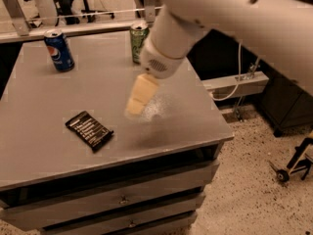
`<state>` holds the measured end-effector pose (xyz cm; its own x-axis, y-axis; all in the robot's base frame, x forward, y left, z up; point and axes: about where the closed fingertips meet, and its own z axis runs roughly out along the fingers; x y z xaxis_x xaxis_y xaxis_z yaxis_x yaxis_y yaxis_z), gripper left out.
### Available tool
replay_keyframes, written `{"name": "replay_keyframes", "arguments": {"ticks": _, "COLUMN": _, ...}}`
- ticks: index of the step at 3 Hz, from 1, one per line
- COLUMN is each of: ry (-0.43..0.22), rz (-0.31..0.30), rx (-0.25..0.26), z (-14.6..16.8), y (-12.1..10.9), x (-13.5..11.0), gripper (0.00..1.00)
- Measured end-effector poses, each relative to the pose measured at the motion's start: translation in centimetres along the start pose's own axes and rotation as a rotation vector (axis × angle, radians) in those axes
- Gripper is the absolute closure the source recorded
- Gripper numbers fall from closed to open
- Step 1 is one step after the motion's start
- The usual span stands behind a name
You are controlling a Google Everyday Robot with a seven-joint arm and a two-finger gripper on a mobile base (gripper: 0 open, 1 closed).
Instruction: Move rxbar chocolate near pepsi can
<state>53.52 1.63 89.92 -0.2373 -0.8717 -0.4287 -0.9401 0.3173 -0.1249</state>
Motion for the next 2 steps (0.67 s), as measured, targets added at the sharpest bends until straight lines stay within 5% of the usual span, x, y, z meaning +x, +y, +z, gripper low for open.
{"name": "replay_keyframes", "arguments": {"ticks": 1, "ry": -0.035, "rz": 0.048, "rx": -0.037, "z": 3.8, "y": 1.8, "x": -4.9, "gripper": 0.0}}
{"name": "replay_keyframes", "arguments": {"ticks": 2, "ry": -0.03, "rz": 0.121, "rx": -0.065, "z": 6.2, "y": 3.0, "x": -7.2, "gripper": 0.0}}
